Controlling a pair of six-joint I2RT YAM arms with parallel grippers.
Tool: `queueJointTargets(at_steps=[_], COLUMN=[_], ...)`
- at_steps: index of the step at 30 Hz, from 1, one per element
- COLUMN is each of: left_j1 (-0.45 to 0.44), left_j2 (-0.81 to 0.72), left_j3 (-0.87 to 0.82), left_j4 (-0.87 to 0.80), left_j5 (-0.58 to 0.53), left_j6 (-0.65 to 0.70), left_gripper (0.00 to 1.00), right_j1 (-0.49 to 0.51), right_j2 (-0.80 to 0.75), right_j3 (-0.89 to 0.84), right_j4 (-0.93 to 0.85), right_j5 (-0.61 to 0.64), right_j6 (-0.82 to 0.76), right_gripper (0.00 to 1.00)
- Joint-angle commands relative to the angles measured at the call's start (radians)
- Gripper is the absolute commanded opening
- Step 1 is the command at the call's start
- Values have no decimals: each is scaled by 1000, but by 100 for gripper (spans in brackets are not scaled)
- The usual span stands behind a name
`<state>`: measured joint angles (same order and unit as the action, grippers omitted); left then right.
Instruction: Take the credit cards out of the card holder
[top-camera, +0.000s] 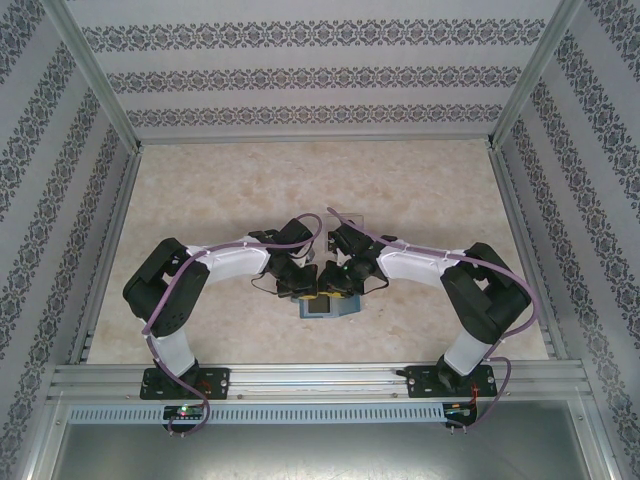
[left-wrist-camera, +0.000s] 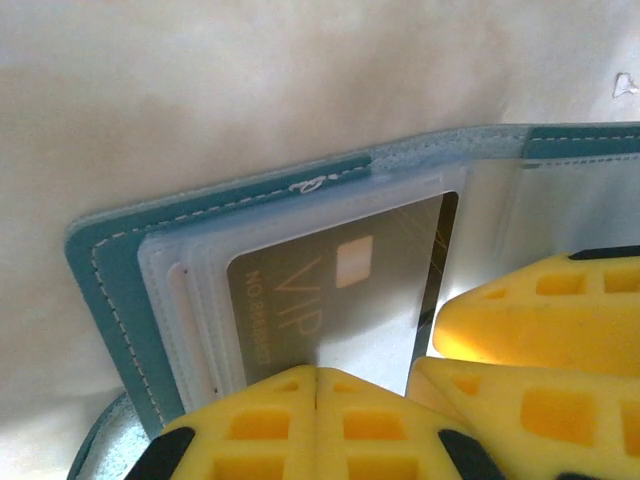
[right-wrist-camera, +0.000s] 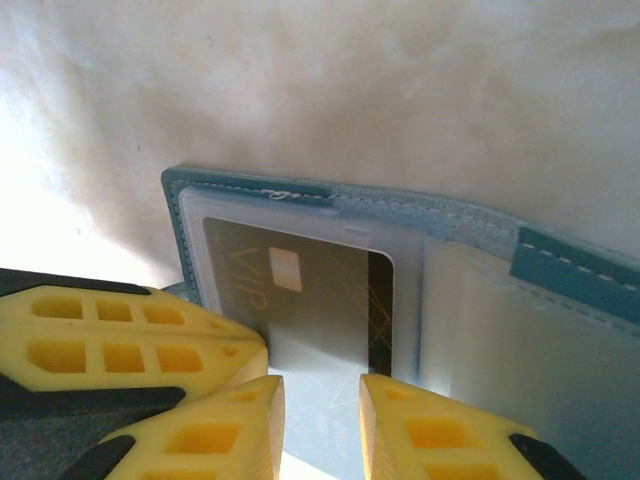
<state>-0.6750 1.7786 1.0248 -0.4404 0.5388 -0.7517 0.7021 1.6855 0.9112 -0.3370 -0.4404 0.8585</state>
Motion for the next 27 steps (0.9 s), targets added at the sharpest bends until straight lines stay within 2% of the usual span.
queueJointTargets(at_steps=[1,19,24,27], left_j1=[-10,-11,-11,-11], left_j2=[1,-8,-9,-8], left_j3=[-16,-20,-19,-16], left_j4=[11,5,3,8], left_j5=[-9,-11,-14,-12], left_j6=[3,3,1,1], left_gripper=[0,1,0,0], right_j1=[-8,-9,-10,-10], right_j2=[23,5,-39,-36], right_j3=[-20,-2,-13,-24], right_j4=[24,-77,-37,0], right_j5=[-7,91,69,35], right_j6=[1,-40,-20,-4], right_gripper=[28,35,33,26])
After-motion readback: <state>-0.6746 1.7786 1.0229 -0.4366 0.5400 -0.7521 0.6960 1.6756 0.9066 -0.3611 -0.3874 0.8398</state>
